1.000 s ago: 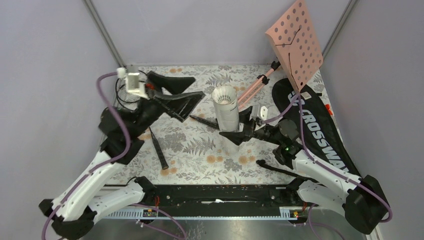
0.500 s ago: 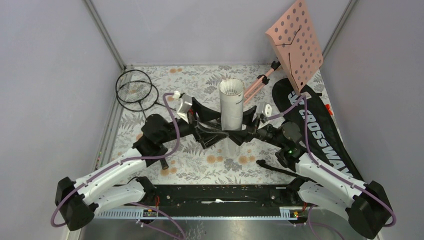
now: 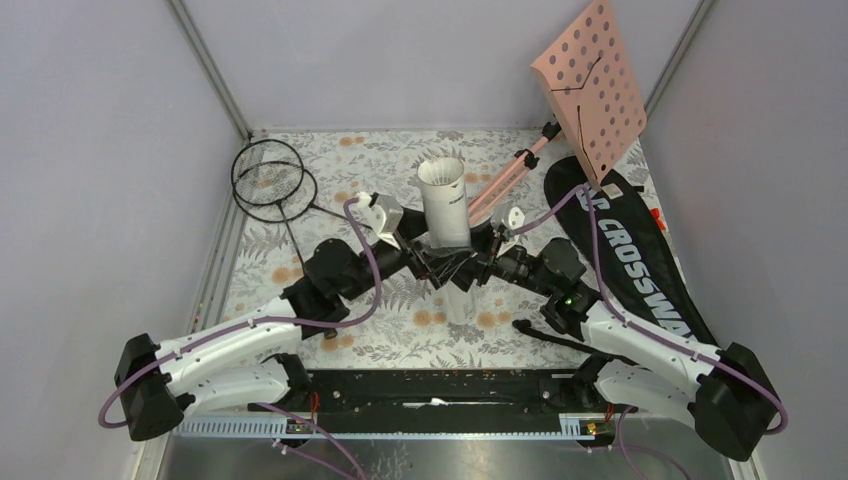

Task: Pack up the badminton gear
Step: Adjust the shuttle tube.

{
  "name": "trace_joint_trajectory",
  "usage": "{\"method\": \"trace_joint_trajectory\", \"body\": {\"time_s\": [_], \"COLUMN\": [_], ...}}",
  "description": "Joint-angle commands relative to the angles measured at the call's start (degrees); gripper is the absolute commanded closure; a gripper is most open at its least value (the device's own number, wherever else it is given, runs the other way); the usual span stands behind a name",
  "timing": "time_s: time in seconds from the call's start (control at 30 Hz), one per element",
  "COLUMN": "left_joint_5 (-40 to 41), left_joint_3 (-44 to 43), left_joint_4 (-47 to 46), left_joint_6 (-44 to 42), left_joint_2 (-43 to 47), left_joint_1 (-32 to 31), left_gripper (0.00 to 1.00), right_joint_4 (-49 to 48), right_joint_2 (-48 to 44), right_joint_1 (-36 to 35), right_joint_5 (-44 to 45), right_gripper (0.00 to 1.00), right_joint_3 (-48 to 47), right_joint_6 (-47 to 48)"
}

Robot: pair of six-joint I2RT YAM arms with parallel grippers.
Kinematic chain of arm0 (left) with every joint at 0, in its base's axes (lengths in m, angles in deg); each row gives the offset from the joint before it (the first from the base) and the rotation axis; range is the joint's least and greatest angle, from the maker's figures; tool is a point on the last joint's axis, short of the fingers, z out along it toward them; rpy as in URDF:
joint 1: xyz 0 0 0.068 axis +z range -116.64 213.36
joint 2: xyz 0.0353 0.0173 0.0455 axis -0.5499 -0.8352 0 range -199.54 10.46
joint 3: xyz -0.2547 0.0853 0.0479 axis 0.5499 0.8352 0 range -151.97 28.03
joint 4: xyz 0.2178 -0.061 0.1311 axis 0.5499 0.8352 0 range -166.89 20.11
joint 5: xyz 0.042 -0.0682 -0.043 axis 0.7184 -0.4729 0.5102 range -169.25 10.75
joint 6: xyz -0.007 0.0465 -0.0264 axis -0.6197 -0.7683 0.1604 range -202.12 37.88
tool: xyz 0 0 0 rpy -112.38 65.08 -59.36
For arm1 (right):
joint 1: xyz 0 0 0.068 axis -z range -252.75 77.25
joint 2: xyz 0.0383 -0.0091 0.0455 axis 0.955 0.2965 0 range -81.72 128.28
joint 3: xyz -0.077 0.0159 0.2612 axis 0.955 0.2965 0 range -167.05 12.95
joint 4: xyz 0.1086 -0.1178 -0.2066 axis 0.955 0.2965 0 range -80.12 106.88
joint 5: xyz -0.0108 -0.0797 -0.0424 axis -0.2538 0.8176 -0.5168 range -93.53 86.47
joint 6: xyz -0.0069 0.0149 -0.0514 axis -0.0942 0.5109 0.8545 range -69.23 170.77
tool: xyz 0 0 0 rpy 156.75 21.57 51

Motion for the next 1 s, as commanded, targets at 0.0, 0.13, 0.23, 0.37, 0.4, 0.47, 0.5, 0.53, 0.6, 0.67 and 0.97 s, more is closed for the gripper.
{"method": "trace_joint_trajectory", "body": {"time_s": [0.0, 0.13, 0.23, 0.37, 0.4, 0.47, 0.5, 0.53, 0.6, 0.67, 0.97], "left_joint_5": [11.94, 16.39, 20.79, 24.69, 25.13, 25.44, 25.35, 24.92, 24.6, 24.02, 23.1], "left_joint_3": [-3.78, -5.62, -5.49, -5.64, -5.62, -5.55, -5.48, -5.28, -4.49, -3.03, -0.57], "left_joint_4": [-3.43, -1.96, -2.25, -3.84, -4.45, -5.43, -6.03, -6.71, -8.68, -10.95, -11.38], "left_joint_6": [-5.42, -8.38, -9.32, -10.38, -10.46, -10.51, -10.33, -10.3, -9.65, -9.19, -11.09], "left_joint_2": [-3.52, -6.55, -7.63, -9.83, -10.5, -11.59, -12.0, -12.3, -12.46, -12.18, -8.62], "left_joint_1": [-2.32, -3.25, -3.25, -3.25, -3.25, -3.25, -3.25, -3.25, -3.25, -3.25, -3.25], "left_gripper": [0.01, 0.04, 0.06, 0.1, 0.13, 0.2, 0.25, 0.3, 0.43, 0.52, 0.69], "right_joint_4": [0.56, -2.9, -5.41, -12.52, -14.36, -18.02, -19.53, -20.92, -24.29, -28.1, -25.04], "right_joint_2": [1.53, 4.11, 6.05, 8.97, 9.5, 10.63, 11.18, 11.69, 12.68, 13.47, 11.63], "right_joint_1": [-2.25, -2.72, -3.05, -3.16, -3.16, -3.21, -3.17, -3.21, -3.16, -3.17, -3.16], "right_joint_5": [5.19, 5.3, 5.05, 5.81, 6.0, 6.42, 6.61, 7.22, 8.36, 9.33, 8.19], "right_gripper": [0.51, 0.5, 0.5, 0.5, 0.5, 0.5, 0.5, 0.5, 0.5, 0.49, 0.23], "right_joint_3": [-3.98, -3.99, -3.88, -2.94, -2.75, -2.63, -2.52, -2.4, -1.92, -0.92, -0.45], "right_joint_6": [3.01, 4.04, 5.43, 5.66, 5.59, 5.02, 4.62, 4.11, 3.45, 2.75, 2.62]}}
